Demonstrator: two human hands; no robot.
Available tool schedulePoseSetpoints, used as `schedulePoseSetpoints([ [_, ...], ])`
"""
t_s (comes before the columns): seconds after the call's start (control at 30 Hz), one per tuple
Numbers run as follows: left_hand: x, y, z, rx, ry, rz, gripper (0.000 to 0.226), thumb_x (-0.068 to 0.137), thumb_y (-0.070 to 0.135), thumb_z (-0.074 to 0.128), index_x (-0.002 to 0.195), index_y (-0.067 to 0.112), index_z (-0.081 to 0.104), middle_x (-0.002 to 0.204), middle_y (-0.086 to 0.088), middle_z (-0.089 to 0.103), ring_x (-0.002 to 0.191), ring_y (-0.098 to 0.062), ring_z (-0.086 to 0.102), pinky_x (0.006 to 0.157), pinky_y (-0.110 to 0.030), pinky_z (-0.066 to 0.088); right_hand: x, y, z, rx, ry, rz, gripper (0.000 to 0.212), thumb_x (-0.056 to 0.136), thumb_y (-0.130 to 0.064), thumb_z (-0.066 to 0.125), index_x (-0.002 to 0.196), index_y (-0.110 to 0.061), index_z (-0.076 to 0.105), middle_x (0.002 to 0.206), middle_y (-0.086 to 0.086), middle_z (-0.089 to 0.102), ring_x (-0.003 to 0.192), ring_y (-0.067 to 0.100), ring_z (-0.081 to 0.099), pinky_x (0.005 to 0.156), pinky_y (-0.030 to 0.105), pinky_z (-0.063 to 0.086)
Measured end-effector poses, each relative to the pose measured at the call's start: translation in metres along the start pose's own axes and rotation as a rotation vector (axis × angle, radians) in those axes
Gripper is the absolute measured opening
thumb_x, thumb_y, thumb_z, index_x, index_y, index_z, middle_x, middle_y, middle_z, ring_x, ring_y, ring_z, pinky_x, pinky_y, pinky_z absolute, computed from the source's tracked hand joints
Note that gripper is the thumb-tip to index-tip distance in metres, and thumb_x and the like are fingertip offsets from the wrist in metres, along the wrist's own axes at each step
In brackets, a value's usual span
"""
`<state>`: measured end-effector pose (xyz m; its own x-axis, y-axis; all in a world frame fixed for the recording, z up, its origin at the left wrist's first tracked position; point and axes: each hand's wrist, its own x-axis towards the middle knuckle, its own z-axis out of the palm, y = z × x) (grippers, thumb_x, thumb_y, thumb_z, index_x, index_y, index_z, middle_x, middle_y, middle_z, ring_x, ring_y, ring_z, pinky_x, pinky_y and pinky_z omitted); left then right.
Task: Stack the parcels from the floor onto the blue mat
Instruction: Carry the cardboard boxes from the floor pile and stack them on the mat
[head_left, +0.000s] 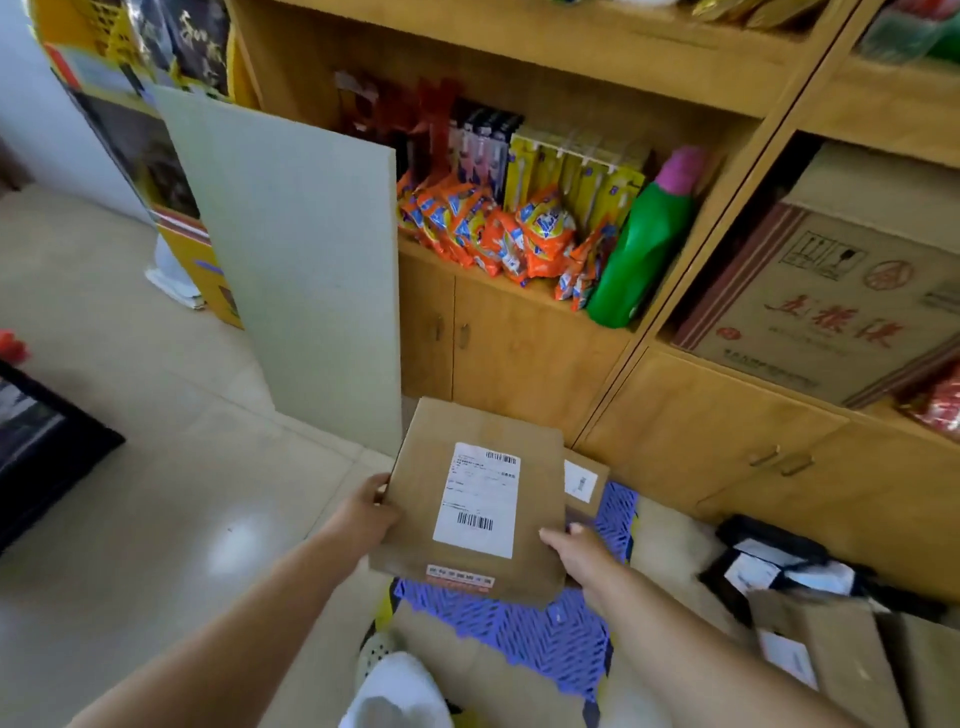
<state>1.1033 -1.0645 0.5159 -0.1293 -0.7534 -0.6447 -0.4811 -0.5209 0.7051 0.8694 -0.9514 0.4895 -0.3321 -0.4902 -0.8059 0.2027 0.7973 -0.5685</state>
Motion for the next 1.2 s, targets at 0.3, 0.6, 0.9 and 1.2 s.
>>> schedulePoseSetpoints([
  [0.3, 0.115, 0.002, -0.027, 0.244, -0.229, -0.012, 0.047, 0.089, -0.002, 0.049, 0.134, 0.013, 0.048, 0.107, -0.008, 0.06, 0.098, -0.026, 0.057, 0.091, -0.035, 0.045, 0.051, 0.005, 0.055, 0.08, 0.202, 0.094, 0.028, 0.093, -0.014, 0.057, 0.119, -0.002, 0.059, 0.106, 0.011, 0.064, 0.087, 0.021, 0.061, 0.071, 0.029, 0.051],
  [0.6, 0.212, -0.056, 0.018, 0.43, -0.321, -0.082, 0.049, 0.089, 0.003, 0.048, 0.135, 0.018, 0.047, 0.112, -0.004, 0.061, 0.093, -0.021, 0.056, 0.069, -0.023, 0.043, 0.141, 0.055, 0.071, 0.027, 0.195, 0.301, 0.048, 0.095, -0.026, 0.054, 0.137, -0.005, 0.042, 0.122, 0.011, 0.055, 0.108, 0.028, 0.055, 0.094, 0.039, 0.047],
  [0.9, 0.322, -0.143, 0.103, 0.432, -0.276, -0.135, 0.05, 0.09, 0.003, 0.043, 0.137, 0.018, 0.046, 0.117, -0.005, 0.061, 0.096, -0.02, 0.058, 0.075, -0.026, 0.045, 0.29, 0.126, 0.06, 0.041, 0.183, 0.383, 0.051, 0.093, -0.024, 0.058, 0.139, -0.008, 0.043, 0.133, 0.013, 0.052, 0.116, 0.03, 0.053, 0.1, 0.039, 0.044],
  [1.2, 0.435, -0.228, 0.165, 0.449, -0.217, -0.107, 0.054, 0.079, -0.003, 0.047, 0.126, 0.023, 0.053, 0.119, -0.005, 0.064, 0.103, -0.026, 0.062, 0.085, -0.038, 0.052, 0.427, 0.191, 0.067, 0.133, 0.219, 0.355, 0.046, 0.095, -0.01, 0.054, 0.139, -0.008, 0.043, 0.137, 0.014, 0.05, 0.119, 0.034, 0.051, 0.101, 0.043, 0.042],
])
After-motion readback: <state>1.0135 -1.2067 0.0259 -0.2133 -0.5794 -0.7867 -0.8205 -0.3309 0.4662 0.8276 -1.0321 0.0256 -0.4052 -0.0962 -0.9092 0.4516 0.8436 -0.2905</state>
